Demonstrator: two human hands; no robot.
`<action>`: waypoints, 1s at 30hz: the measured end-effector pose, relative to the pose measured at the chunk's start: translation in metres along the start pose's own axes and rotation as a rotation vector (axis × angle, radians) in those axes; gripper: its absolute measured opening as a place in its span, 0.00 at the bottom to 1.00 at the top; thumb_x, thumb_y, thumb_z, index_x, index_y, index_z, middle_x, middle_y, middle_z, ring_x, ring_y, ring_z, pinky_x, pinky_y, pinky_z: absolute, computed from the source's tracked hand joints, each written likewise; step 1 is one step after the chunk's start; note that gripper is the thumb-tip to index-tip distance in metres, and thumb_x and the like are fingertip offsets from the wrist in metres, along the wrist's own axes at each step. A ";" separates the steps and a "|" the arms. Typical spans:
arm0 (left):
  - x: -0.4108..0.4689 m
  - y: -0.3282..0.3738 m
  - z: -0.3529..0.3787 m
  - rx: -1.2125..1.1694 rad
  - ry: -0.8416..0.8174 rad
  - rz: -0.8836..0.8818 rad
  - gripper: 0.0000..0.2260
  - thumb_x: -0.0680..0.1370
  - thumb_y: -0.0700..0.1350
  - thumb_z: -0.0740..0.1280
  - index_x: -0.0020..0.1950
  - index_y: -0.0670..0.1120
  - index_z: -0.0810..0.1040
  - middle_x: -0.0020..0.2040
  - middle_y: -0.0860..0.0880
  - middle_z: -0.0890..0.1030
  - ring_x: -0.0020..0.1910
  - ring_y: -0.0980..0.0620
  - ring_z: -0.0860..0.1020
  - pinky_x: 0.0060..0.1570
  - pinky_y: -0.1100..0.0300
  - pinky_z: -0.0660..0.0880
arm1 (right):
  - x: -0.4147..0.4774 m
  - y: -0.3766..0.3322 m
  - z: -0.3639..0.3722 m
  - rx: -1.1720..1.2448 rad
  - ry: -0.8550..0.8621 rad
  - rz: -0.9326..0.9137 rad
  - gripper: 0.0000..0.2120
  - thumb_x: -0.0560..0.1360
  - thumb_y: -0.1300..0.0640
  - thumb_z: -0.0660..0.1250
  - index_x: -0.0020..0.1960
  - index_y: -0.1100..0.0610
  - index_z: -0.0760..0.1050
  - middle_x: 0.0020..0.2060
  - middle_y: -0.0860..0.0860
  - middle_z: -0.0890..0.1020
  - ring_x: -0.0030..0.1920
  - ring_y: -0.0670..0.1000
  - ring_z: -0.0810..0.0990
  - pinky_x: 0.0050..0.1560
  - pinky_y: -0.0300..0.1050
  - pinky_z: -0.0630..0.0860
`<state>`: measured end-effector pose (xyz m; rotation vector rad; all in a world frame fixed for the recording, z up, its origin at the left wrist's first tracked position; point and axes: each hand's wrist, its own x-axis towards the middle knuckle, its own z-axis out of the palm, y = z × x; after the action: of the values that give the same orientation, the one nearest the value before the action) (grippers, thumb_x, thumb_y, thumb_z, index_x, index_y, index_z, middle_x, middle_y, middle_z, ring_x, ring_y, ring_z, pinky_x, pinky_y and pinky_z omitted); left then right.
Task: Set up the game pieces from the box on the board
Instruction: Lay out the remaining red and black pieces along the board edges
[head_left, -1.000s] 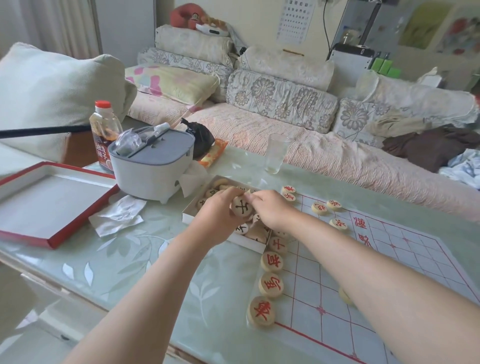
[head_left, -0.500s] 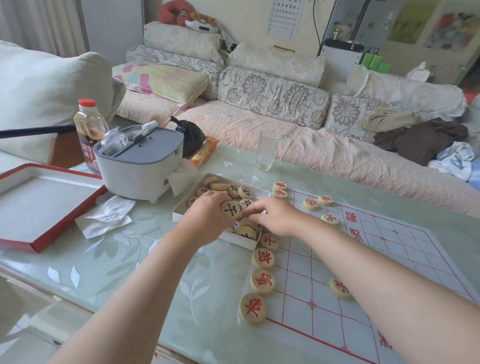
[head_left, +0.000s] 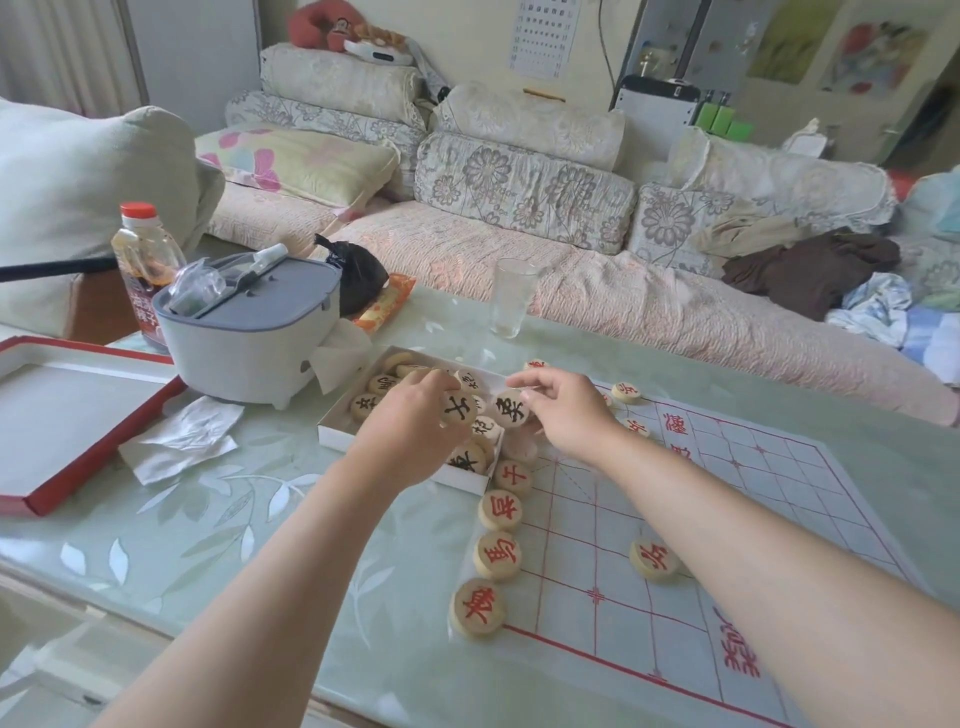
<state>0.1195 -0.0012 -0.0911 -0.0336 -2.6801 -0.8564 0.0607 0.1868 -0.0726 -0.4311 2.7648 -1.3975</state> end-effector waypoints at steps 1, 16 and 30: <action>0.000 0.009 0.003 0.008 -0.006 0.017 0.20 0.73 0.53 0.70 0.63 0.51 0.72 0.58 0.52 0.74 0.53 0.51 0.74 0.49 0.57 0.73 | -0.007 0.002 -0.008 0.029 0.011 0.016 0.13 0.82 0.63 0.61 0.52 0.47 0.80 0.53 0.54 0.83 0.47 0.55 0.84 0.37 0.38 0.79; -0.043 0.185 0.093 0.006 -0.359 0.364 0.20 0.72 0.52 0.72 0.63 0.49 0.74 0.56 0.50 0.74 0.52 0.49 0.75 0.52 0.55 0.75 | -0.140 0.096 -0.157 0.032 0.041 0.363 0.21 0.74 0.68 0.71 0.65 0.55 0.76 0.48 0.54 0.84 0.38 0.49 0.80 0.35 0.39 0.76; -0.056 0.247 0.164 0.156 -0.596 0.401 0.18 0.75 0.52 0.67 0.64 0.51 0.73 0.58 0.51 0.73 0.55 0.50 0.72 0.56 0.55 0.74 | -0.201 0.156 -0.193 -0.551 0.019 0.306 0.17 0.76 0.43 0.64 0.62 0.49 0.77 0.60 0.46 0.74 0.58 0.51 0.77 0.56 0.46 0.74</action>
<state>0.1534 0.2985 -0.0958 -0.8837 -3.0923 -0.5667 0.1909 0.4770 -0.1025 0.0138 3.0311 -0.5730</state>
